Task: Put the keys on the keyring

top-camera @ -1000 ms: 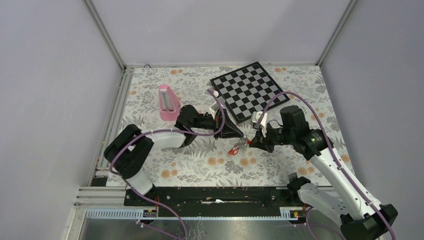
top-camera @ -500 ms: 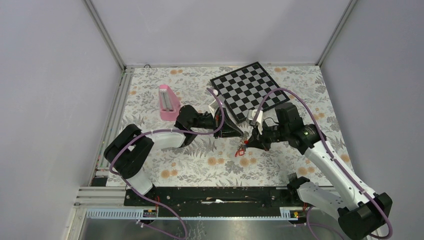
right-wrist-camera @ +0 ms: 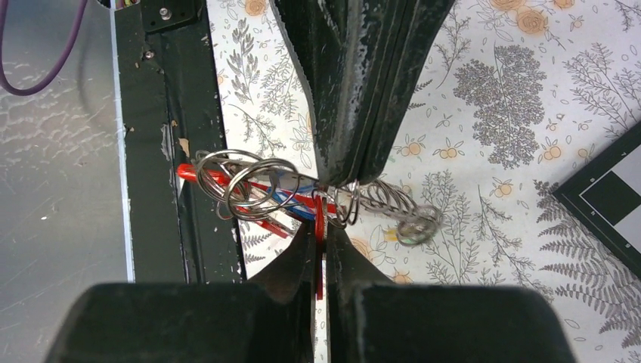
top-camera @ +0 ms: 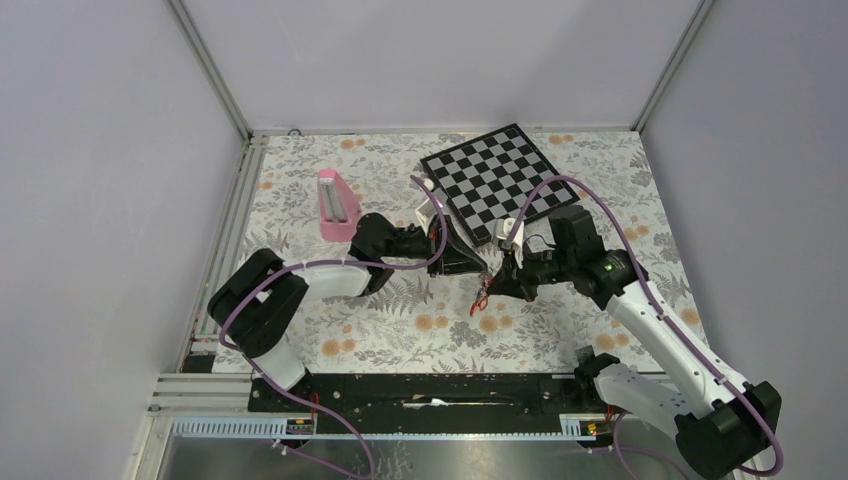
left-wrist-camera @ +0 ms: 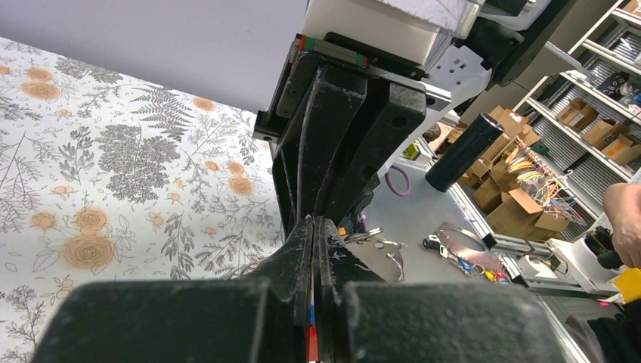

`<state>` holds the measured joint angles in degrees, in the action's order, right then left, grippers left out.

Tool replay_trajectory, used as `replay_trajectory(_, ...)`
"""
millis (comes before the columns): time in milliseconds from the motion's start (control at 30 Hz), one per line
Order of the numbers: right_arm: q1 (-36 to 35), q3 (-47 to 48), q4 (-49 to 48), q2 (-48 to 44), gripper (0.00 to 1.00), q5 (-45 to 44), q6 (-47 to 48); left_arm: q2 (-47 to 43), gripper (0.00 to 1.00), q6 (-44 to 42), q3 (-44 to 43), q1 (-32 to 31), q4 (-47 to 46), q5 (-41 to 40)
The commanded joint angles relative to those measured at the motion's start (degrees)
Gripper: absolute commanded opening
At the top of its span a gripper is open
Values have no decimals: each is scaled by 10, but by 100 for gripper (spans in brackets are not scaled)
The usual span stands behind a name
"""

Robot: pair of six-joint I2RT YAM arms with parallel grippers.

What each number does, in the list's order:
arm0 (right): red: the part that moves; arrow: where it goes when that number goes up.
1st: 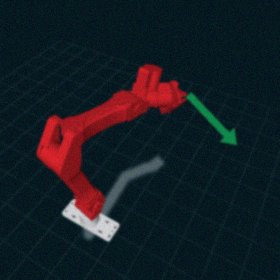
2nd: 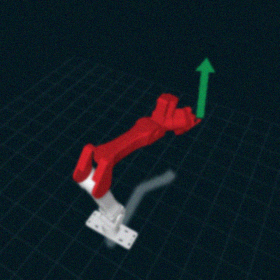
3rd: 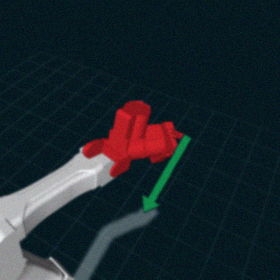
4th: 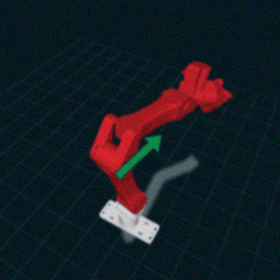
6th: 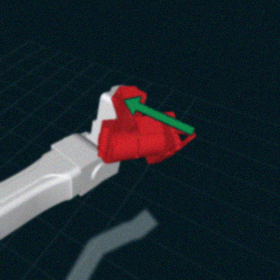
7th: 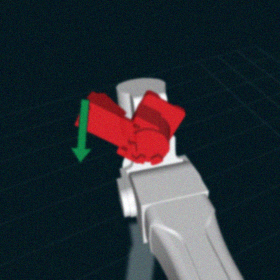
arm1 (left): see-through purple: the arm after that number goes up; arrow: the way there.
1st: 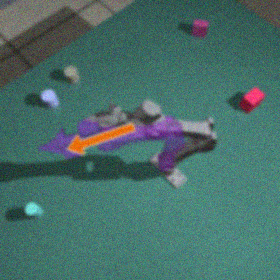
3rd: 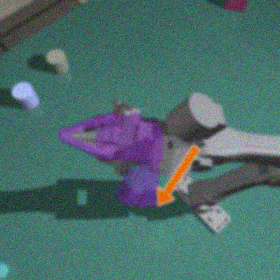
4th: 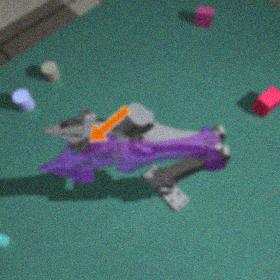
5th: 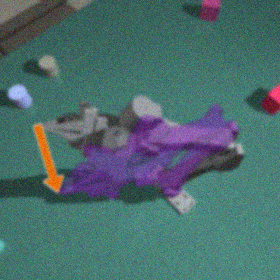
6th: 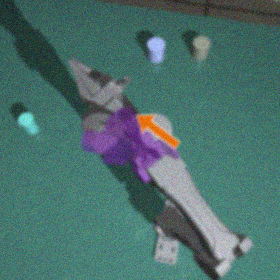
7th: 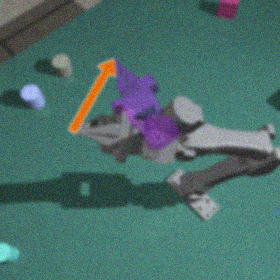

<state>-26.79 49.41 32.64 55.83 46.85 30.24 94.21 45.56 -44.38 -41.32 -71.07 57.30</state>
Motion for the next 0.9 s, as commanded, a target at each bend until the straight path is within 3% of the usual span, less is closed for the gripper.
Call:
replay_trajectory(0,2,-12,-8,-3,0,28,-13,-21,0,12,-7,-10,-82,-41)
replay_trajectory(867,2,-14,-56,8,0,61,-27,-18,0,23,-14,-27,-104,-10)
